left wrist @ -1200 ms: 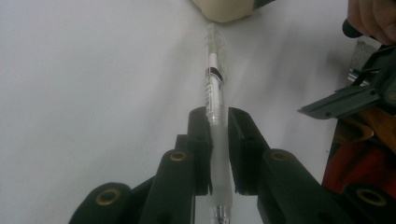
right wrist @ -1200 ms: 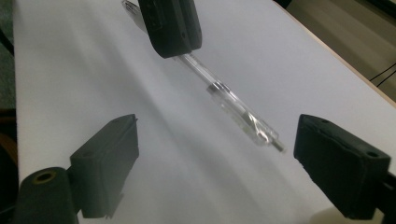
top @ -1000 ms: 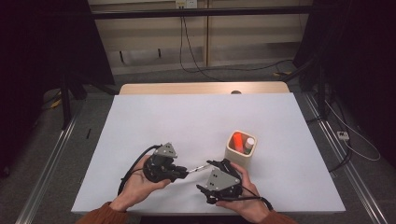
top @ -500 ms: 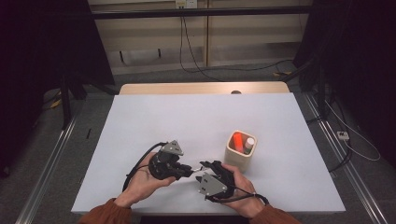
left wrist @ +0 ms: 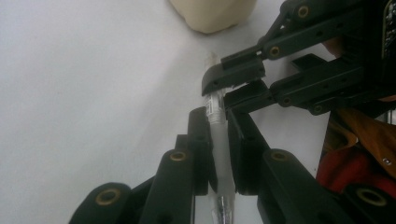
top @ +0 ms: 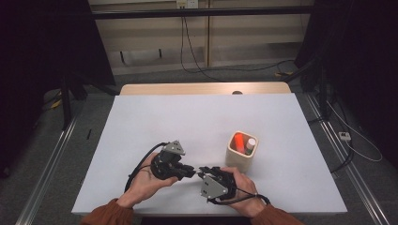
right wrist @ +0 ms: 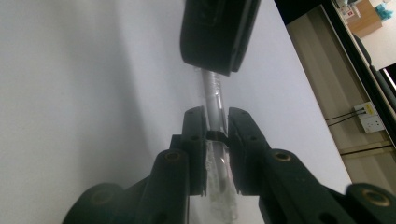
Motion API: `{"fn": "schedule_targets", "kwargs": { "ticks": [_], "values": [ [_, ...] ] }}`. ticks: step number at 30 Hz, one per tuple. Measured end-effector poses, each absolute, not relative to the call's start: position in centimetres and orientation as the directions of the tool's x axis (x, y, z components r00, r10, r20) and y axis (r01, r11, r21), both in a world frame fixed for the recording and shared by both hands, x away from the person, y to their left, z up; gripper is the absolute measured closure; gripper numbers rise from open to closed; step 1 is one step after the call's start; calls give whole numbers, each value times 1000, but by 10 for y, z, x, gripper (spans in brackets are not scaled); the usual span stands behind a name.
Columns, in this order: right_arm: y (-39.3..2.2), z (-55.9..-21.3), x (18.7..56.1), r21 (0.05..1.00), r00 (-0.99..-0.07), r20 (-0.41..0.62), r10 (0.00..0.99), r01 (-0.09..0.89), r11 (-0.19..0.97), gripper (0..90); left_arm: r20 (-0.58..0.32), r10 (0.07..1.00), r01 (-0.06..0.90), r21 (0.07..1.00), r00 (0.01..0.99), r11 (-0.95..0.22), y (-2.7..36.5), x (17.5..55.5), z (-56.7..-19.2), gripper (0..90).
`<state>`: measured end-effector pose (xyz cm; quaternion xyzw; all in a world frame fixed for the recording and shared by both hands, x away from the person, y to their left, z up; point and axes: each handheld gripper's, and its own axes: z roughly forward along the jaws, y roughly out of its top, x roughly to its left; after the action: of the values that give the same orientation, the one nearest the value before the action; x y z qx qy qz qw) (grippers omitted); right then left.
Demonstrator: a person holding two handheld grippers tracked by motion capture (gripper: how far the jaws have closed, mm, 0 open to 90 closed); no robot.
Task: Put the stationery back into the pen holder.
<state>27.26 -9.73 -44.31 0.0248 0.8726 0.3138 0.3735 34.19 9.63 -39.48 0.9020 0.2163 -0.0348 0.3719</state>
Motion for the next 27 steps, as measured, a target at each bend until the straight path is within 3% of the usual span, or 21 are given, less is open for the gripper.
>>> {"fn": "schedule_targets", "kwargs": {
  "ticks": [7, 22, 27],
  "values": [
    [-100, -443, 274, 588, -726, -620, 297, -178, 789, 810, -272, 395, 467, 672, 877, -574, 99, 347, -396, 774],
    [-105, -436, 281, 714, -778, -450, 438, -19, 700, 811, -189, 501, 458, 738, 845, -495, 115, 348, -394, 312],
    [-108, -434, 284, 742, -782, -410, 469, 14, 671, 811, -172, 528, 457, 753, 831, -473, 121, 349, -397, 230]
  ]
}}
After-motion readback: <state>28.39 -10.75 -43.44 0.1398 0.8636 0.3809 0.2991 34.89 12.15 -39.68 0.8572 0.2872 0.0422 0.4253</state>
